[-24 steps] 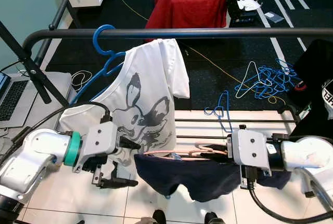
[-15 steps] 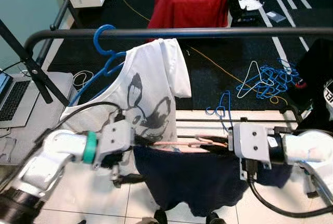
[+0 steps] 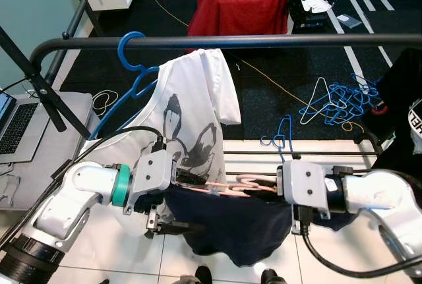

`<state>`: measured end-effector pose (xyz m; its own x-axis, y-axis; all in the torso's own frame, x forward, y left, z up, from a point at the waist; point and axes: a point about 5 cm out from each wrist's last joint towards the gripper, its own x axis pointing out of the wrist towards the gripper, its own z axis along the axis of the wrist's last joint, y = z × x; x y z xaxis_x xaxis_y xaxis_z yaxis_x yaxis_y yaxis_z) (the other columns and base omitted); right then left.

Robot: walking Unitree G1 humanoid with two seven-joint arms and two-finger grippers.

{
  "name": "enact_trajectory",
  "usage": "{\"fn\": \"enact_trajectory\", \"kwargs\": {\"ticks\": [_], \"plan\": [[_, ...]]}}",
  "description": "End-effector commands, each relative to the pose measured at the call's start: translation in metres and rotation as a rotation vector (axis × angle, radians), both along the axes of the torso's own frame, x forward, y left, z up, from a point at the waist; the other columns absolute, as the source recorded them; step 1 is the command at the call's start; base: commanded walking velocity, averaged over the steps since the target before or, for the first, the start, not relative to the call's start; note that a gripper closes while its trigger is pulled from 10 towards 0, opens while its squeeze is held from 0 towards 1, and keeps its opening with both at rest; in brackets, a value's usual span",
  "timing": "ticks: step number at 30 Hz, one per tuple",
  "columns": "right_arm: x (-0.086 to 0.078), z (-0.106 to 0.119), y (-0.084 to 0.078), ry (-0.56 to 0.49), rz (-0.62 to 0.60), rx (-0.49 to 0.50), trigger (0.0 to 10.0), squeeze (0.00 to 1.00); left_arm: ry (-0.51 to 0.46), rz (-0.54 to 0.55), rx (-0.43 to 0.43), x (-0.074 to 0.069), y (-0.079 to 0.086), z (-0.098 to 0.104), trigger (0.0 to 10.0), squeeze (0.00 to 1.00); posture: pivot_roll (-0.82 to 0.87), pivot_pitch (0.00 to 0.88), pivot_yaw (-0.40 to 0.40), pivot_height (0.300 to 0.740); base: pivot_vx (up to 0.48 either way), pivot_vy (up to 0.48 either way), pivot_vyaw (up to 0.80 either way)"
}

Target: Hang hanger

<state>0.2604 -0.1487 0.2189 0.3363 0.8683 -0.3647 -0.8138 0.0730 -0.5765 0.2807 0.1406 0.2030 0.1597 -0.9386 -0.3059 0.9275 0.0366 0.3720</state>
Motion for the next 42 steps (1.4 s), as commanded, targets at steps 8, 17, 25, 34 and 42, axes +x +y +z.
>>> {"fn": "enact_trajectory", "kwargs": {"ticks": [8, 17, 25, 34, 42], "plan": [[0.004, -0.008, 0.018, 0.008, 0.085, 0.009, 0.0, 0.0, 0.001, 0.093, -0.074, 0.0, 0.002, 0.008, 10.0, 0.0, -0.25, 0.228, 0.181, 0.74, 0.0, 0.0, 0.0], [0.007, -0.004, 0.02, -0.006, 0.08, 0.027, 0.0, 0.0, 0.018, 0.126, -0.092, 0.001, -0.006, 0.005, 10.0, 0.0, -0.25, 0.232, 0.185, 0.74, 0.0, 0.0, 0.0], [0.012, 0.01, 0.031, -0.053, 0.1, 0.069, 0.0, 0.0, 0.008, 0.174, -0.064, 0.004, -0.026, -0.013, 7.5, 0.0, -0.26, 0.229, 0.185, 0.74, 0.0, 0.0, 0.0], [0.01, 0.006, 0.032, -0.04, 0.118, 0.05, 0.0, 0.0, 0.003, 0.226, -0.09, 0.012, -0.029, -0.011, 1.9, 0.0, -0.26, 0.231, 0.182, 0.74, 0.0, 0.0, 0.0], [0.008, -0.001, 0.032, -0.021, 0.123, 0.031, 0.0, 0.0, 0.002, 0.234, -0.087, 0.012, -0.027, -0.011, 2.0, 0.0, -0.26, 0.233, 0.182, 0.74, 0.0, 0.0, 0.0]]}}
